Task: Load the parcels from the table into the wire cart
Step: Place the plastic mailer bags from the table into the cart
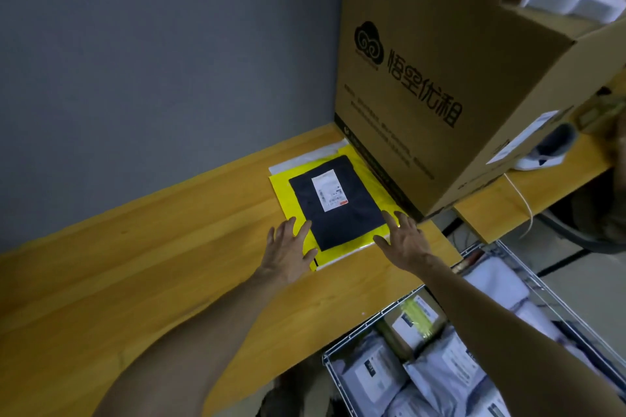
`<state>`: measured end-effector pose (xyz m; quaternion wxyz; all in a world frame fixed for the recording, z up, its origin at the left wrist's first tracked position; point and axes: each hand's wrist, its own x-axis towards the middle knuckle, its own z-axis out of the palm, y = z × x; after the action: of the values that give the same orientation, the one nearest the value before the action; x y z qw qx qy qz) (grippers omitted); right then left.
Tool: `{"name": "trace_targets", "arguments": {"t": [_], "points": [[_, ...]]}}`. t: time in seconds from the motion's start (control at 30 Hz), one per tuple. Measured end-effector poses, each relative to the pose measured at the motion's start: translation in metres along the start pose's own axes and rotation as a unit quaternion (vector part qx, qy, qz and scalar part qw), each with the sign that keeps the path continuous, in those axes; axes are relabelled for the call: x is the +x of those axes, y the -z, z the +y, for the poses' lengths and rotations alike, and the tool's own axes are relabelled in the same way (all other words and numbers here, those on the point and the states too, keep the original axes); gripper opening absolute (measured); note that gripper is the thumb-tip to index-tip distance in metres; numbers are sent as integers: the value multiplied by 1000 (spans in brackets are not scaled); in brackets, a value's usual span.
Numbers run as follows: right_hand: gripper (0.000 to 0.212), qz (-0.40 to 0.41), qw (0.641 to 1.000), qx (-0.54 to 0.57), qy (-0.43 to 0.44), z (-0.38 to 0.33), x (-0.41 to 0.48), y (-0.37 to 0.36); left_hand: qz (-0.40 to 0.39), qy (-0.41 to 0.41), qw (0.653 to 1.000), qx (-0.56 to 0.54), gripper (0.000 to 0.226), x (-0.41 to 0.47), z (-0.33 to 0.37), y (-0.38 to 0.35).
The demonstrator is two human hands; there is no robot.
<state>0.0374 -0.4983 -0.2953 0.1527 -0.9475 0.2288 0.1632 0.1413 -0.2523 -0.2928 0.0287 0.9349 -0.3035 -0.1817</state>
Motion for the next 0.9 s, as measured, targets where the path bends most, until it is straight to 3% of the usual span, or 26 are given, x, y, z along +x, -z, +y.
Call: {"name": "trace_targets", "arguments": {"t": [0.33,0.47,0.63,0.77,0.9], "points": [[72,-15,1000,-11,-16,16,81,-33,-101,7,992,-76,71,81,-4,-57],[74,-46,999,-24,-14,16,104,-48,-108,15,990,-90,74,97,-4,-77],[71,-19,999,-28,-11,10,113,-70,-87,33,989,-119,76,111,-1,-93],[71,-19,993,108,-31,1,118,-79,-91,82,979,-166,72,125,3,-88],[70,-13,970,229,-79,-4,120,-80,-76,155,942,-289,60,132,8,-81]]}}
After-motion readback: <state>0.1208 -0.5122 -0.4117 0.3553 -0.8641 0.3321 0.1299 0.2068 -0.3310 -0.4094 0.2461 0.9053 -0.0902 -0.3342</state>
